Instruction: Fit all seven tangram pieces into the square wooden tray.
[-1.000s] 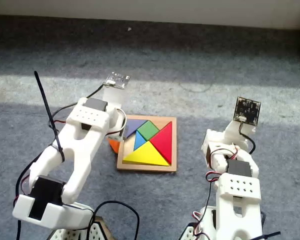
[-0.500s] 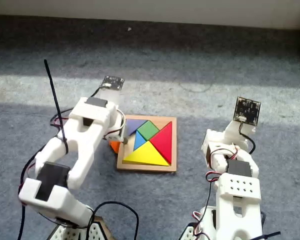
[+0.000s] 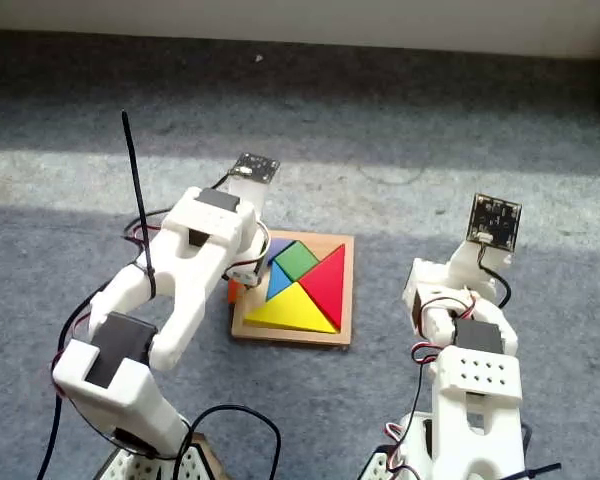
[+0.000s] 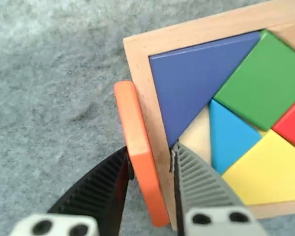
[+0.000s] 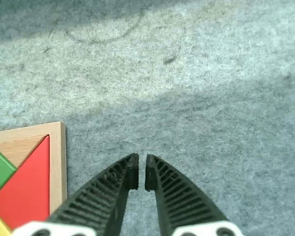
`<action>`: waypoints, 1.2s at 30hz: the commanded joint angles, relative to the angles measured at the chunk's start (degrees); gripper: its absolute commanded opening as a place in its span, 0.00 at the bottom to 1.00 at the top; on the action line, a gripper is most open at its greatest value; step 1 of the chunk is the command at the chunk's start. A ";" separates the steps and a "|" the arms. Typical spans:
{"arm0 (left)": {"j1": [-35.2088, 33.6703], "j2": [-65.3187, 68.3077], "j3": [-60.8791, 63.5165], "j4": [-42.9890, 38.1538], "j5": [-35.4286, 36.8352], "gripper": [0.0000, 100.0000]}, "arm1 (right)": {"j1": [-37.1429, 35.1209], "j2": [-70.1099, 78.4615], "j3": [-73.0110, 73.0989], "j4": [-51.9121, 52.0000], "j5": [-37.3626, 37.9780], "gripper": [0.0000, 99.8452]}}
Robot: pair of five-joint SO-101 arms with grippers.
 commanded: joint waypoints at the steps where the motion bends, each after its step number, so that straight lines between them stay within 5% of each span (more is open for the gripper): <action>1: 0.92 -0.48 -2.42 0.00 -0.79 0.09 | -0.31 -1.10 -0.22 -1.45 0.79 0.04; 36: -2.51 -3.65 -2.33 0.18 -0.79 0.01 | -0.22 -1.36 -0.22 -1.45 0.79 0.04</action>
